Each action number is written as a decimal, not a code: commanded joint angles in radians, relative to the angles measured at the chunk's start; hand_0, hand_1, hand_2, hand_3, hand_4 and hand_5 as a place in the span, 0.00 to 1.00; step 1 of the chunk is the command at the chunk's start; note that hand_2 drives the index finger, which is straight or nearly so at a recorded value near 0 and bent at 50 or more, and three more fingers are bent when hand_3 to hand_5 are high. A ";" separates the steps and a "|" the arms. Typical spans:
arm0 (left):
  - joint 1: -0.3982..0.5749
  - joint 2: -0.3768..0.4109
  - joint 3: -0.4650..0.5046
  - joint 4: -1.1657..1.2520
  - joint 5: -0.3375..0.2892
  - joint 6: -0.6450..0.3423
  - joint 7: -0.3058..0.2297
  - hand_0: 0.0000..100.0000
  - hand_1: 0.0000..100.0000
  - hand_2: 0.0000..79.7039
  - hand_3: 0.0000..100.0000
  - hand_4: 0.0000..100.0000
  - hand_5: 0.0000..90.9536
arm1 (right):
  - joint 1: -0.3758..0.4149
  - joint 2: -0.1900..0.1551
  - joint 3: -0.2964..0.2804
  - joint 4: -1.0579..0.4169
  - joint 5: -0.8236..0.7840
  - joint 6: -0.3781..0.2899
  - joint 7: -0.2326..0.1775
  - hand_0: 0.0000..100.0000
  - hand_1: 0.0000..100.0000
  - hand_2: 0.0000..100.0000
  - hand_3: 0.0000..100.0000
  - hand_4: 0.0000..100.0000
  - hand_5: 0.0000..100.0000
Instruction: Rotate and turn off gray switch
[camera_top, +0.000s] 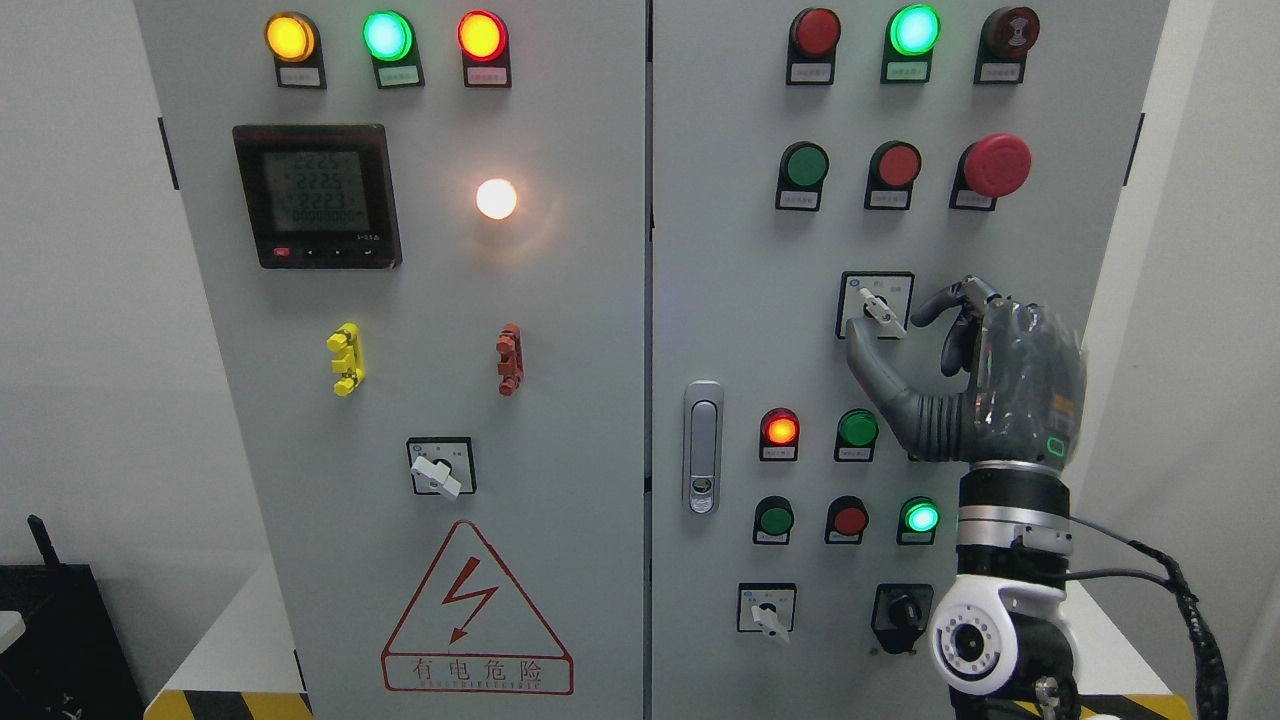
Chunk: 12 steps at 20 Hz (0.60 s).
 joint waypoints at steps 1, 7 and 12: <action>-0.009 0.001 0.008 -0.025 0.020 0.000 0.000 0.12 0.39 0.00 0.00 0.00 0.00 | -0.011 0.001 -0.005 0.017 0.000 0.001 0.000 0.09 0.37 0.60 1.00 1.00 1.00; -0.009 0.001 0.008 -0.025 0.020 0.000 0.001 0.12 0.39 0.00 0.00 0.00 0.00 | -0.010 0.003 -0.002 0.018 0.000 0.005 0.003 0.10 0.37 0.62 1.00 1.00 1.00; -0.009 0.001 0.008 -0.025 0.020 0.000 0.000 0.12 0.39 0.00 0.00 0.00 0.00 | -0.011 0.002 -0.002 0.020 0.000 0.007 0.018 0.11 0.36 0.63 1.00 1.00 1.00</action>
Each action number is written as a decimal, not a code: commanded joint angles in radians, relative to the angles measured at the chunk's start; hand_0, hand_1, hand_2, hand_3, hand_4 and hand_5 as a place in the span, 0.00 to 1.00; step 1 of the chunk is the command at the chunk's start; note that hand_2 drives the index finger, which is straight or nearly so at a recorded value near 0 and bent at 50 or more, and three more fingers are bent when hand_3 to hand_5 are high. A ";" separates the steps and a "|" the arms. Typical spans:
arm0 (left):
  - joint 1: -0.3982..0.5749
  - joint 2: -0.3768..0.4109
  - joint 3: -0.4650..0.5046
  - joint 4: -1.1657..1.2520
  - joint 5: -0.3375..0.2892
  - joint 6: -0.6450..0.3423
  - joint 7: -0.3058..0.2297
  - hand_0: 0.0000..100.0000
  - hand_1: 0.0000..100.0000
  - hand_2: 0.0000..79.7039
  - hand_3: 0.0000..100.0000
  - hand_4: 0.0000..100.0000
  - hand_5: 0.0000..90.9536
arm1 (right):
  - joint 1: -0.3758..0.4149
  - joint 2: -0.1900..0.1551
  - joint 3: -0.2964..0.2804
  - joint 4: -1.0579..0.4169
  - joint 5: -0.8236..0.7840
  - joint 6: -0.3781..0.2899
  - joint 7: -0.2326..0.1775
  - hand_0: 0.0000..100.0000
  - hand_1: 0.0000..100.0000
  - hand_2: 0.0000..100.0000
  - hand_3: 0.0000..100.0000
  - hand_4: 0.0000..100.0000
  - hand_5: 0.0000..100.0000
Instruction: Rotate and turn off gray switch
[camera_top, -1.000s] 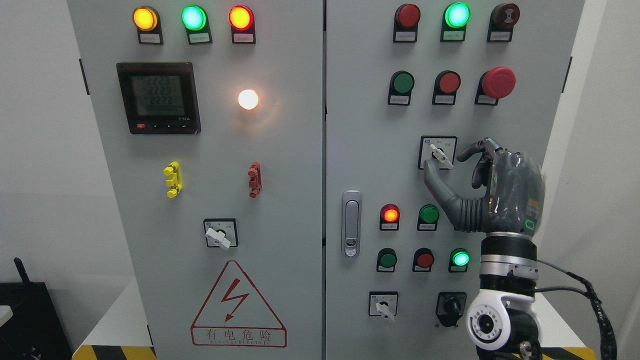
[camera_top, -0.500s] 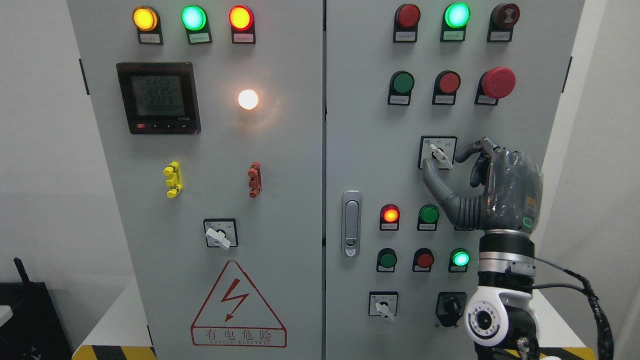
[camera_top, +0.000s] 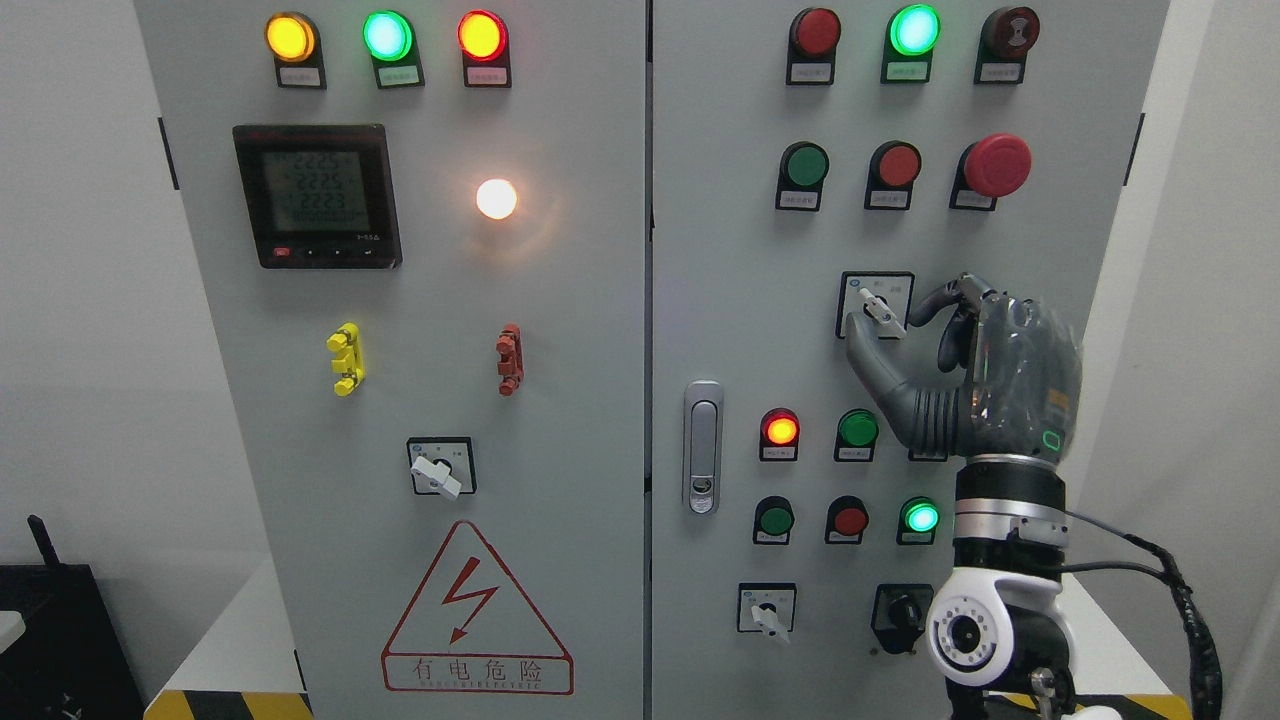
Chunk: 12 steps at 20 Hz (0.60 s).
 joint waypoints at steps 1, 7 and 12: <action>-0.009 0.000 0.008 -0.025 0.020 0.000 -0.001 0.12 0.39 0.00 0.00 0.00 0.00 | -0.002 0.000 -0.002 0.008 0.000 0.000 0.006 0.11 0.36 0.63 1.00 1.00 1.00; -0.009 0.001 0.008 -0.025 0.020 0.000 -0.001 0.12 0.39 0.00 0.00 0.00 0.00 | -0.008 0.000 -0.002 0.008 -0.002 0.000 0.006 0.11 0.36 0.64 1.00 1.00 1.00; -0.009 0.000 0.008 -0.025 0.020 0.000 -0.001 0.12 0.39 0.00 0.00 0.00 0.00 | -0.015 0.000 -0.002 0.009 0.000 0.000 0.008 0.12 0.34 0.66 1.00 1.00 1.00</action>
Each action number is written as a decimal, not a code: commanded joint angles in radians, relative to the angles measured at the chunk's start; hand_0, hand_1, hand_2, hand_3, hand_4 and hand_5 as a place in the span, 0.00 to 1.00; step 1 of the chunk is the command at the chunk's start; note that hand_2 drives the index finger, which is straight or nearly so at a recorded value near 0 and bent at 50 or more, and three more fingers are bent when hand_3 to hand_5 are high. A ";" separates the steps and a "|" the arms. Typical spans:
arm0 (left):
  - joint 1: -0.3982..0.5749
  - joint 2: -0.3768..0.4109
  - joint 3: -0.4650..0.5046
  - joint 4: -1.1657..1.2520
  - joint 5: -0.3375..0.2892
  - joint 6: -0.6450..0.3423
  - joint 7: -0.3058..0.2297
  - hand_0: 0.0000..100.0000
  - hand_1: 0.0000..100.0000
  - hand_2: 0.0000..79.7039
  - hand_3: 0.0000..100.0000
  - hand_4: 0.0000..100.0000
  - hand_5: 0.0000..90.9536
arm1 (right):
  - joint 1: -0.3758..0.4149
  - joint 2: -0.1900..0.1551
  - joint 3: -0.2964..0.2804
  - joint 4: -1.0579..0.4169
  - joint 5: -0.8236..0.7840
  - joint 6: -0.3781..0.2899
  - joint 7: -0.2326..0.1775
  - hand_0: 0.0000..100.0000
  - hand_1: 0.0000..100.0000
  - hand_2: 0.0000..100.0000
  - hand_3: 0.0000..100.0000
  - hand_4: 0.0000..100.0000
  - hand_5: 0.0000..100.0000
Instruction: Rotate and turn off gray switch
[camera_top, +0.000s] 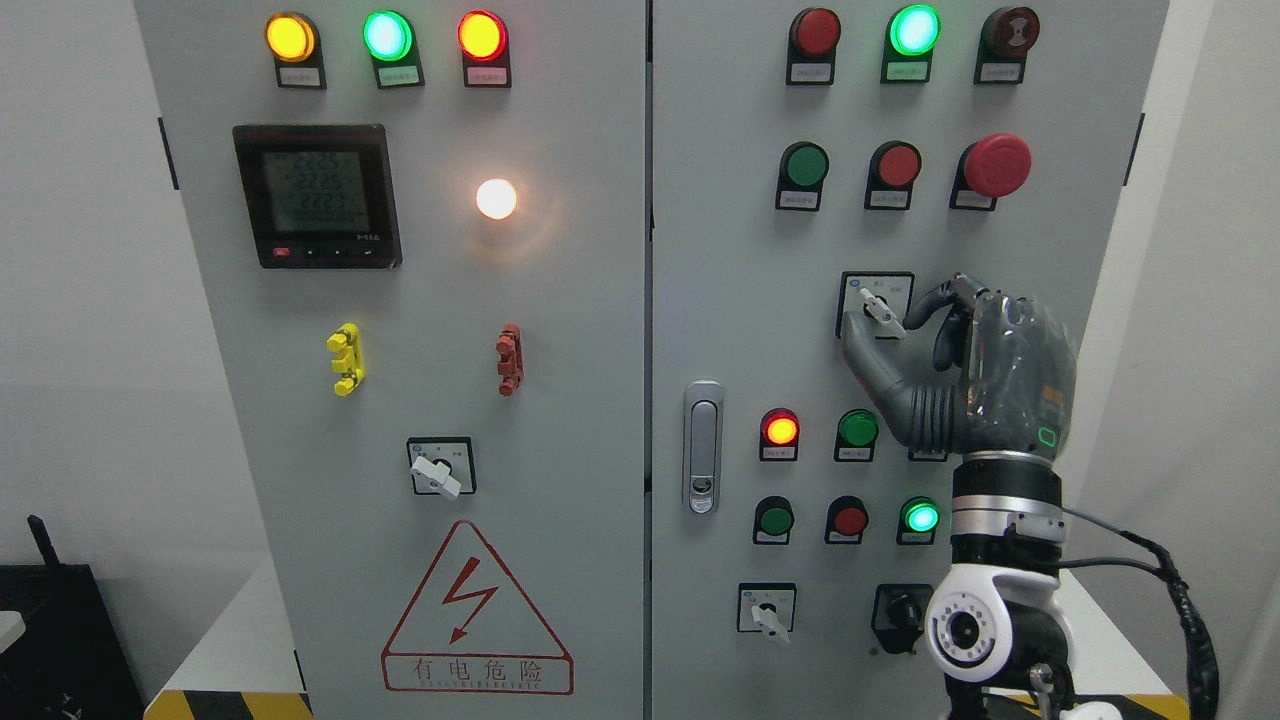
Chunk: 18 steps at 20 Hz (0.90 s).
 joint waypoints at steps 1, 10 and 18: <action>-0.009 0.000 0.008 -0.025 0.020 0.000 -0.001 0.12 0.39 0.00 0.00 0.00 0.00 | -0.007 0.000 0.000 0.008 0.000 -0.001 0.001 0.12 0.34 0.66 1.00 1.00 1.00; -0.009 0.000 0.008 -0.025 0.020 0.000 -0.001 0.12 0.39 0.00 0.00 0.00 0.00 | -0.010 0.000 0.000 0.014 0.000 -0.001 0.005 0.13 0.34 0.67 1.00 1.00 1.00; -0.009 0.000 0.008 -0.025 0.020 0.000 -0.001 0.12 0.39 0.00 0.00 0.00 0.00 | -0.016 0.000 0.000 0.018 0.000 0.001 0.005 0.18 0.35 0.68 1.00 1.00 1.00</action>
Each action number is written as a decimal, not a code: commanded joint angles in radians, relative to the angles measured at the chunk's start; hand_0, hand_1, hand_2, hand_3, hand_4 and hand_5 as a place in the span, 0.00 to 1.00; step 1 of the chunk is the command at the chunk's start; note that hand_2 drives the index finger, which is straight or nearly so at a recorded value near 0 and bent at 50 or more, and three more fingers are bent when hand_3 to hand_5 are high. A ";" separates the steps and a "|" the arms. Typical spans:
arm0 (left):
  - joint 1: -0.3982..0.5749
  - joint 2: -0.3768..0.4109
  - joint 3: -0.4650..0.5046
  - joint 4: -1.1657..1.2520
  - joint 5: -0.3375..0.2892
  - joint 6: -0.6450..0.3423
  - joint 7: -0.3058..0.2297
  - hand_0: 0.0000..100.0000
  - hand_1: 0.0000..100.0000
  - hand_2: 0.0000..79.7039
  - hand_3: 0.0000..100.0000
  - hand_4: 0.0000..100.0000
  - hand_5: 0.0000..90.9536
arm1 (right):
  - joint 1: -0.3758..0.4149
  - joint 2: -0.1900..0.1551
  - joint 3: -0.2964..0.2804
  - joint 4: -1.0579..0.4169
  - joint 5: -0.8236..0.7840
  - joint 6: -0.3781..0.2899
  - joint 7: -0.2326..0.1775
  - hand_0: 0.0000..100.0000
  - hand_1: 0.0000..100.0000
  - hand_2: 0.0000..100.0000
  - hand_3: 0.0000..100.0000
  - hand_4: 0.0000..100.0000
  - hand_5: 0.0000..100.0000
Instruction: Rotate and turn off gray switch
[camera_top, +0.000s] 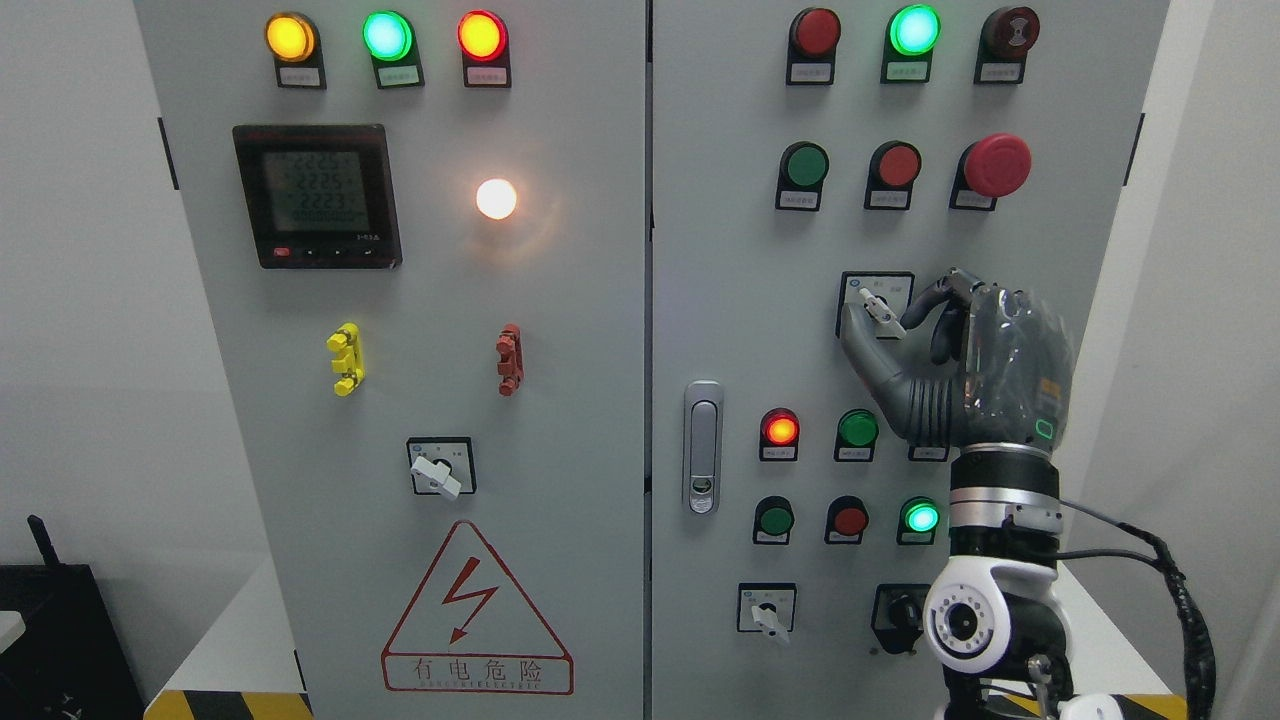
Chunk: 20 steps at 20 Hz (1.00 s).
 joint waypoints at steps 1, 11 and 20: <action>-0.009 0.001 0.008 -0.025 0.020 0.000 -0.001 0.12 0.39 0.00 0.00 0.00 0.00 | -0.001 0.000 0.000 0.006 0.000 0.001 0.001 0.18 0.35 0.68 1.00 1.00 1.00; -0.009 0.001 0.008 -0.025 0.020 0.000 -0.001 0.12 0.39 0.00 0.00 0.00 0.00 | 0.000 0.001 0.000 0.006 0.002 0.001 0.024 0.23 0.37 0.69 1.00 1.00 1.00; -0.009 0.000 0.008 -0.025 0.020 0.000 -0.001 0.12 0.39 0.00 0.00 0.00 0.00 | -0.003 0.000 0.000 0.006 0.000 0.004 0.024 0.27 0.38 0.70 1.00 1.00 1.00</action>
